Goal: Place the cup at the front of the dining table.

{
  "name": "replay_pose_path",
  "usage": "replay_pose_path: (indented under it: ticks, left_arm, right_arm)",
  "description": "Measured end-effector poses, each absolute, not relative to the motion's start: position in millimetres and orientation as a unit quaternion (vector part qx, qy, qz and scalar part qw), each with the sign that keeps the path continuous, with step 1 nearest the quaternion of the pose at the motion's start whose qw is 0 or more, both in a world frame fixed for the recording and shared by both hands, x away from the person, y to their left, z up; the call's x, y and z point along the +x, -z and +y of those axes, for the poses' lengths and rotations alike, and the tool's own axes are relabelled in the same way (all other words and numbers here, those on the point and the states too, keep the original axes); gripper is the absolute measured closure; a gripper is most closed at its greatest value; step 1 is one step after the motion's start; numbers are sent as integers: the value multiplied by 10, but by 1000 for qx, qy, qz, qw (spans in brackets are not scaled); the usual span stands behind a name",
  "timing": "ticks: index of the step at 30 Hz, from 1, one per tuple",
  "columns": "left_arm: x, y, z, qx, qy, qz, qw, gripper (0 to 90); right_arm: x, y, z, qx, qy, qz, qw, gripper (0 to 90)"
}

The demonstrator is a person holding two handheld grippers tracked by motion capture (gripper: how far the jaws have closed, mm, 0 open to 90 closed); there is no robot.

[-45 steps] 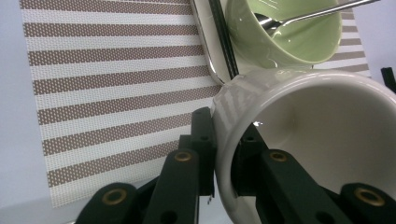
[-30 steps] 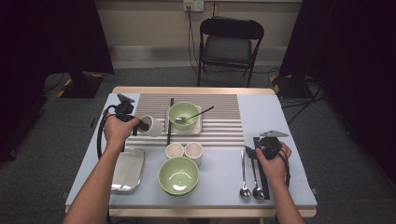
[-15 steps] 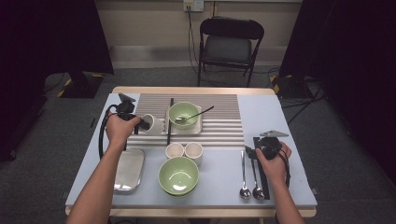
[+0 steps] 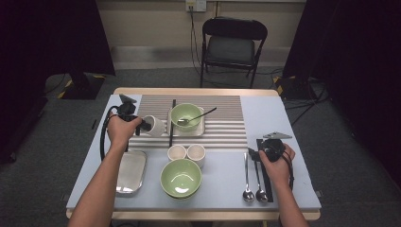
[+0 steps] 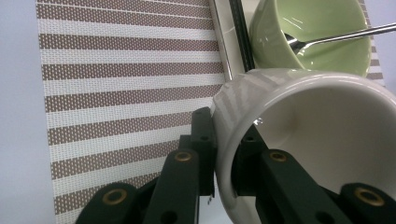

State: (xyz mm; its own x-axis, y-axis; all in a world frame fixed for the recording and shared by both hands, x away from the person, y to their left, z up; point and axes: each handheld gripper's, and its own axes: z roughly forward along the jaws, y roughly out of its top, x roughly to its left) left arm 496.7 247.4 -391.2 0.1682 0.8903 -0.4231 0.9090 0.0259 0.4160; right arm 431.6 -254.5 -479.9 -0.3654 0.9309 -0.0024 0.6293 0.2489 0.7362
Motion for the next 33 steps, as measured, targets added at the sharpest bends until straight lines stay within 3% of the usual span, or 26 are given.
replay_pose_path:
  ticks: [33]
  left_arm:
    - [5041,4037,2500,684,1,662,306,823]
  right_arm:
    - [4316,4799,-2545,515,-331,757,227,150]
